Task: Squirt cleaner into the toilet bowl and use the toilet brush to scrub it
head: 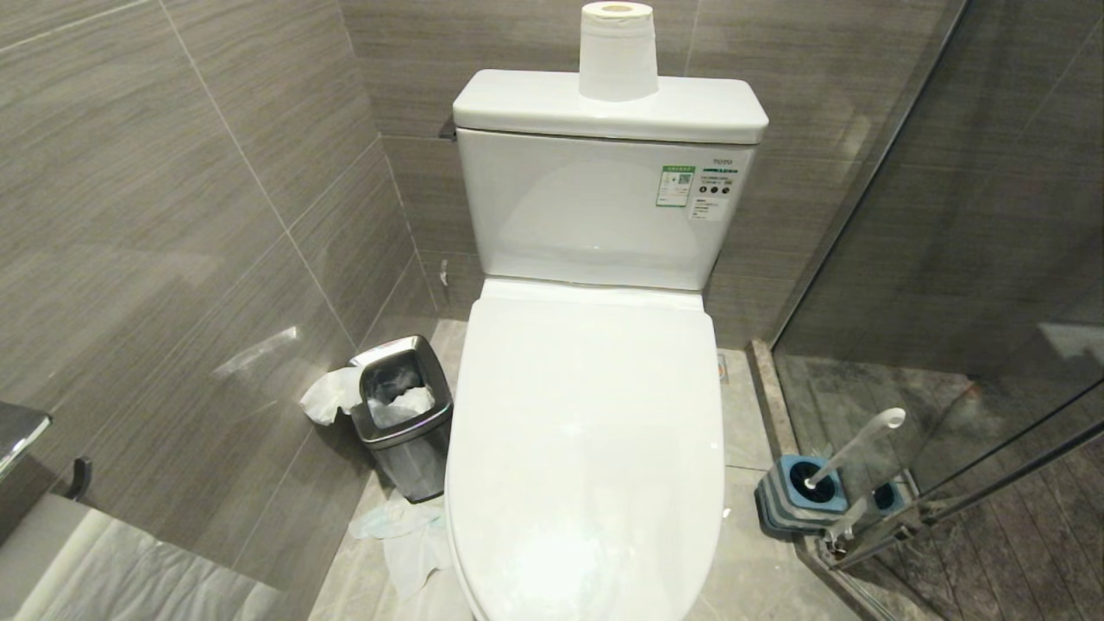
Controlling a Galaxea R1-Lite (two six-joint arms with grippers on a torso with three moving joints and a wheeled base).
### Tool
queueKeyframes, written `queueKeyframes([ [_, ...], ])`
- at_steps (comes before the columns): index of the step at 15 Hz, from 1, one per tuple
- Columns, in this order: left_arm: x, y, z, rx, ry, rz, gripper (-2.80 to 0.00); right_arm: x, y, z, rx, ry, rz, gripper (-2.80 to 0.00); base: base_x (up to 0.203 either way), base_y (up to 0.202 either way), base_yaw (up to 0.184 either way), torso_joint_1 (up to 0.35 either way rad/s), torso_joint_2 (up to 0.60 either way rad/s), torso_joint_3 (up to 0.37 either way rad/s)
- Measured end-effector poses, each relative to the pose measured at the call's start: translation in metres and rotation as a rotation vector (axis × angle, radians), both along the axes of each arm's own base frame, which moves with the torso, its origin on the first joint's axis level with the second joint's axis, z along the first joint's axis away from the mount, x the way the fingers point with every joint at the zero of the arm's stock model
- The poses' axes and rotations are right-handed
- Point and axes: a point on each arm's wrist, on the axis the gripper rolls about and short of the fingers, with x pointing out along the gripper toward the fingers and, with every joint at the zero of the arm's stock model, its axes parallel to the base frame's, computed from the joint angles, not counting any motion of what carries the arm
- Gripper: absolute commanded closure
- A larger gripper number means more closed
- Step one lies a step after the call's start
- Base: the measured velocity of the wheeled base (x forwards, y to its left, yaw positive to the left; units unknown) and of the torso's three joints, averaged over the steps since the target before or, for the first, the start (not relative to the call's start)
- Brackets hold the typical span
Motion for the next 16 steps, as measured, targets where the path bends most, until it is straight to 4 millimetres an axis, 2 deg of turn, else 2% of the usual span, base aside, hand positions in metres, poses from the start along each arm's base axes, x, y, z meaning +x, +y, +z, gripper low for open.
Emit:
queueKeyframes([
  [16, 0.0, 0.0, 0.0, 0.0, 0.0, 0.0, 0.0, 0.0, 0.0, 0.0, 0.0, 0.0, 0.0, 0.0, 0.0, 0.0, 0.0, 0.0, 0.0, 0.0],
])
